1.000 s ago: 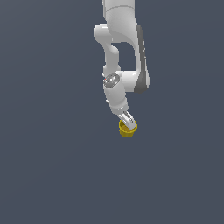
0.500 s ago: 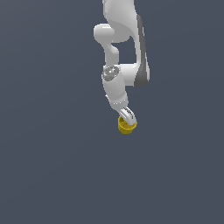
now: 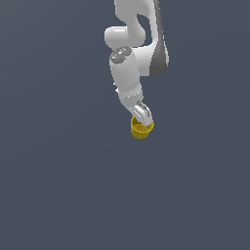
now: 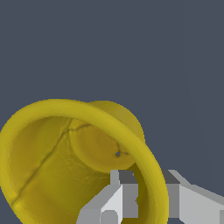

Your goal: Pick up the object and move it to a goal position.

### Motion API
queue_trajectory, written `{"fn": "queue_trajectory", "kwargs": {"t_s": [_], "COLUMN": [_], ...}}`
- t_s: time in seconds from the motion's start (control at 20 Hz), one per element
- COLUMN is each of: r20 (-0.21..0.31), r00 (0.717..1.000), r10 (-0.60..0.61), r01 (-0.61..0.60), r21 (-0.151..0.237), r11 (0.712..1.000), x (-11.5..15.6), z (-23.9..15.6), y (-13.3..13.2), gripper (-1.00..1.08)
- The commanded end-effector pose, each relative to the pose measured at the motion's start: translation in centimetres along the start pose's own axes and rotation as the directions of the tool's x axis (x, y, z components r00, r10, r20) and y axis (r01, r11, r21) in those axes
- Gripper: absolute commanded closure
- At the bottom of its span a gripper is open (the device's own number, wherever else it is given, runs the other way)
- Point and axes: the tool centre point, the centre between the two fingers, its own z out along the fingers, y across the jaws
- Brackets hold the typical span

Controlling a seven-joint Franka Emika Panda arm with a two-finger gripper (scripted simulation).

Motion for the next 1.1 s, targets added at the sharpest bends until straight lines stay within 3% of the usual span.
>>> {"fn": "queue_trajectory", "kwargs": {"t_s": [0.0, 1.05], "r20": [-0.003, -0.005], "r00": [1.0, 1.0], "r10": [0.0, 0.0], "r01": [0.0, 0.0], "r21": [0.002, 0.001], "r11": [1.0, 1.0], "x": [-0.5, -4.7], "z": [-2.8, -25.2], "y": [0.0, 0.4], "gripper": [1.08, 1.08]}}
